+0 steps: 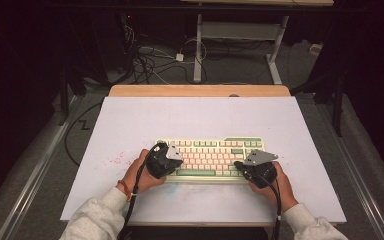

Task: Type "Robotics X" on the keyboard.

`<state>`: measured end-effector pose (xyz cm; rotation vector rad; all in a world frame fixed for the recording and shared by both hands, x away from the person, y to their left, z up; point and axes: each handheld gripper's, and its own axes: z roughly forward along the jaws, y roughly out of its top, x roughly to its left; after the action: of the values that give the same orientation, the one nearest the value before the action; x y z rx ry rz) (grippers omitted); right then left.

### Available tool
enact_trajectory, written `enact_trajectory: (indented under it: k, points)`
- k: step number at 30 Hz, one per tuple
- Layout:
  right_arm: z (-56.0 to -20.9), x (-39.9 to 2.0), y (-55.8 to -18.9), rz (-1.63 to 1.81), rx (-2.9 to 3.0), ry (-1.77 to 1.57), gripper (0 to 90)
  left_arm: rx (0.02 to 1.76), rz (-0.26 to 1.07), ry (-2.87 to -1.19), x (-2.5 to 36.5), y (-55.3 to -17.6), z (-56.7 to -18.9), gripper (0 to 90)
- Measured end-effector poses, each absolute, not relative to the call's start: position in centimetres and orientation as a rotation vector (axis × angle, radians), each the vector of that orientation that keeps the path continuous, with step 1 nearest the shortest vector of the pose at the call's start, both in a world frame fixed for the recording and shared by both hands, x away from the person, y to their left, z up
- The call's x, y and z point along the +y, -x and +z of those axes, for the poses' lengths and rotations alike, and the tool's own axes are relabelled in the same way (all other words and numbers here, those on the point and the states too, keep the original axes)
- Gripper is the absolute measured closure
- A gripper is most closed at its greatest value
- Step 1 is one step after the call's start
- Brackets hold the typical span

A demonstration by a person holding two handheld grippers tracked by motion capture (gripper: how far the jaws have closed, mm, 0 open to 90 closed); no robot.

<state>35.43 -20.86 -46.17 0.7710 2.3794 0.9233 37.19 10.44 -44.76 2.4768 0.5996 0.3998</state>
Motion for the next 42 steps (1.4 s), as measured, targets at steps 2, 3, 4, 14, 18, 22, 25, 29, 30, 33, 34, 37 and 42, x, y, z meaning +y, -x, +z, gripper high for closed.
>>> enact_trajectory:
  k: [2, 3, 4, 14, 18, 22, 25, 29, 30, 33, 34, 37, 42]
  points:
    - [-46.2, -20.9, -35.5, 0.925, 2.38, -0.769, 90.0, 0.6, 0.404, -2.477, 10.5, -37.2, -44.7, 86.8]
    - [-46.2, -20.9, -35.5, 0.926, 2.379, -0.77, 90.0, 0.6, 0.401, -2.476, 10.5, -37.2, -44.7, 86.7]
    - [-46.2, -20.9, -35.4, 0.925, 2.379, -0.77, 90.0, 0.6, 0.403, -2.476, 10.5, -37.1, -44.7, 86.7]
    - [-46.2, -20.9, -35.5, 0.924, 2.381, -0.769, 90.0, 0.602, 0.403, -2.496, 10.4, -37.2, -45.1, 86.9]
    - [-46.2, -20.8, -35.4, 0.923, 2.38, -0.772, 90.0, 0.576, 0.426, -2.5, 10.2, -36.9, -44.9, 86.8]
    - [-46.0, -20.8, -35.4, 0.911, 2.382, -0.766, 90.0, 0.578, 0.443, -2.463, 10.6, -36.7, -44.3, 85.6]
    - [-45.9, -20.9, -35.3, 0.907, 2.374, -0.777, 90.0, 0.583, 0.462, -2.436, 11.0, -36.5, -43.8, 85.1]
    - [-45.5, -20.9, -35.2, 0.932, 2.369, -0.778, 90.0, 0.587, 0.481, -2.415, 11.2, -36.6, -43.7, 84.5]
    - [-45.5, -20.9, -35.1, 0.936, 2.367, -0.772, 90.0, 0.588, 0.487, -2.415, 11.2, -36.6, -43.7, 83.4]
    - [-45.3, -20.8, -35.0, 0.939, 2.364, -0.763, 90.0, 0.591, 0.498, -2.407, 11.3, -36.6, -43.6, 83.0]
    - [-45.2, -20.8, -35.0, 0.948, 2.363, -0.763, 90.0, 0.59, 0.5, -2.404, 11.4, -36.6, -43.6, 82.7]
    - [-45.0, -20.8, -35.0, 0.953, 2.363, -0.759, 89.9, 0.593, 0.502, -2.402, 11.4, -36.6, -43.6, 81.5]
    - [-44.7, -20.8, -35.0, 0.959, 2.353, -0.763, 89.0, 0.604, 0.517, -2.384, 11.5, -36.7, -43.6, 77.3]
